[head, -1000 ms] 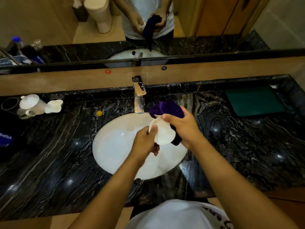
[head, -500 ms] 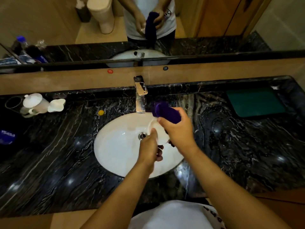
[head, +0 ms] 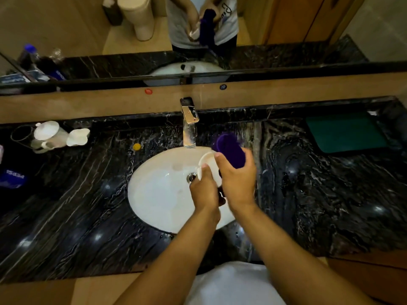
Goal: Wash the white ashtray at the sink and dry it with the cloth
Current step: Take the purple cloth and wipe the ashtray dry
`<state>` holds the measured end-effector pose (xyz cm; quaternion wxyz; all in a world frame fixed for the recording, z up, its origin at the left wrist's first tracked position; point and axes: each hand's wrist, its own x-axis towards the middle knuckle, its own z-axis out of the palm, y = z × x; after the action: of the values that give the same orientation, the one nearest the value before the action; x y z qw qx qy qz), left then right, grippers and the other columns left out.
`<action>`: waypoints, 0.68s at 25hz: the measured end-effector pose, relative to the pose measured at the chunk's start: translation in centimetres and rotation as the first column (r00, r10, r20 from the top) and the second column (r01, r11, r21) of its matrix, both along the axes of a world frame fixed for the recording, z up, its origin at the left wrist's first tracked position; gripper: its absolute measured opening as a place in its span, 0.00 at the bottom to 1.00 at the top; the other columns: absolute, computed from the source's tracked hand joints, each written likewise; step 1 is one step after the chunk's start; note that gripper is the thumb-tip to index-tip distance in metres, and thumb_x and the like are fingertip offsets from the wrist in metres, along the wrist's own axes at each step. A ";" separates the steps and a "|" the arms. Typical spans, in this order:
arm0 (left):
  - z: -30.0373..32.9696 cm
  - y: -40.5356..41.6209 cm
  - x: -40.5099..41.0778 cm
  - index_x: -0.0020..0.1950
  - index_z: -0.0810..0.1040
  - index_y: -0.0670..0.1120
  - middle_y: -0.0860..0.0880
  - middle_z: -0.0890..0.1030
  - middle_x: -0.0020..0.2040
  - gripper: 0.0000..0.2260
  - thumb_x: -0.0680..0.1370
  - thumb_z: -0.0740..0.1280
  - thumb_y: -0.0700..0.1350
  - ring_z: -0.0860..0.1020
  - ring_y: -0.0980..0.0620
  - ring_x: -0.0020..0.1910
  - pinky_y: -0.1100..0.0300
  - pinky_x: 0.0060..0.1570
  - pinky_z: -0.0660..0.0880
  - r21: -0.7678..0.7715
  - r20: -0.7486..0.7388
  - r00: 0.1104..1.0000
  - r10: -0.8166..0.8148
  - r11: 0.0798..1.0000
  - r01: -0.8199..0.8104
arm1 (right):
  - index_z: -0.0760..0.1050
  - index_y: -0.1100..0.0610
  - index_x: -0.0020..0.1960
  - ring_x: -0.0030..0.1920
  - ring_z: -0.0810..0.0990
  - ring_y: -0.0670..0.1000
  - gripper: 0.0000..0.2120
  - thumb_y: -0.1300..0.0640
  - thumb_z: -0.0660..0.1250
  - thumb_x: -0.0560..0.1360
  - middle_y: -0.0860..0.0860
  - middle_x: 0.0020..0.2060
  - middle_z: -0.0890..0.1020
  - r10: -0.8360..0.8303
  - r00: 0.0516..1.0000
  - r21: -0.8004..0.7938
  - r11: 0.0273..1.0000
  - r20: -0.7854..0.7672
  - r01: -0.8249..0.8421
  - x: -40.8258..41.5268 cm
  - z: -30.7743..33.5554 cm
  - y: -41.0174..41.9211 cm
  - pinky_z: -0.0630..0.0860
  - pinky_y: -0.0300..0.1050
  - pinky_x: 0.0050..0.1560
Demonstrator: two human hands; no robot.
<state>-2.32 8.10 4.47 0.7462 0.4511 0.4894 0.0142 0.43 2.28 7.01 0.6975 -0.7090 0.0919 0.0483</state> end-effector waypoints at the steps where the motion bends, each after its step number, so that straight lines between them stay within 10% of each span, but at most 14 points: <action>1: 0.1 0.8 -0.5 0.58 0.79 0.38 0.40 0.81 0.41 0.20 0.84 0.61 0.55 0.76 0.48 0.28 0.57 0.29 0.75 0.025 0.025 0.992 -0.125 0.992 0.125 | 0.78 0.53 0.54 0.39 0.84 0.46 0.13 0.57 0.76 0.72 0.49 0.42 0.85 0.072 0.997 -0.014 0.997 -0.017 -0.072 1.0 0.6 -1.0 0.82 0.45 0.39; 6: 2.0 3.8 -0.1 0.61 0.80 0.43 0.36 0.83 0.52 0.15 0.84 0.63 0.53 0.82 0.39 0.41 0.54 0.27 0.76 0.230 0.152 0.844 -0.514 0.849 0.475 | 0.82 0.58 0.57 0.49 0.86 0.61 0.13 0.58 0.75 0.73 0.60 0.49 0.87 0.467 0.856 0.091 0.884 -0.222 -0.459 5.4 2.1 -3.6 0.83 0.58 0.50; 9: 2.4 2.3 0.4 0.63 0.80 0.43 0.35 0.85 0.52 0.12 0.84 0.61 0.46 0.84 0.34 0.46 0.52 0.29 0.79 0.082 0.208 0.940 -0.271 0.962 0.260 | 0.81 0.54 0.55 0.48 0.87 0.57 0.13 0.51 0.75 0.72 0.54 0.46 0.88 0.255 0.961 0.010 0.967 -0.110 -0.255 4.3 1.0 -1.8 0.83 0.62 0.52; 12: 1.3 1.4 0.9 0.63 0.77 0.39 0.39 0.83 0.46 0.12 0.84 0.59 0.42 0.82 0.41 0.42 0.53 0.32 0.80 -0.201 0.063 0.992 0.108 0.975 -0.093 | 0.75 0.46 0.59 0.53 0.83 0.45 0.16 0.51 0.75 0.73 0.45 0.53 0.84 0.079 0.991 -0.173 0.983 0.104 -0.060 -0.7 -1.1 -0.2 0.81 0.43 0.54; 17: 0.0 3.2 0.8 0.71 0.68 0.36 0.32 0.78 0.56 0.16 0.85 0.59 0.41 0.79 0.34 0.53 0.37 0.54 0.79 -0.327 0.063 0.931 0.360 0.889 -0.321 | 0.77 0.45 0.56 0.44 0.85 0.41 0.12 0.55 0.74 0.76 0.46 0.46 0.86 -0.024 0.998 0.048 0.999 -0.055 0.027 -3.6 -1.9 -0.3 0.80 0.41 0.45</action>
<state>-1.49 11.32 4.46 0.8221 0.2333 0.5105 0.0954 -3.17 2.03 5.12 0.7122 -0.6891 0.1189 0.0609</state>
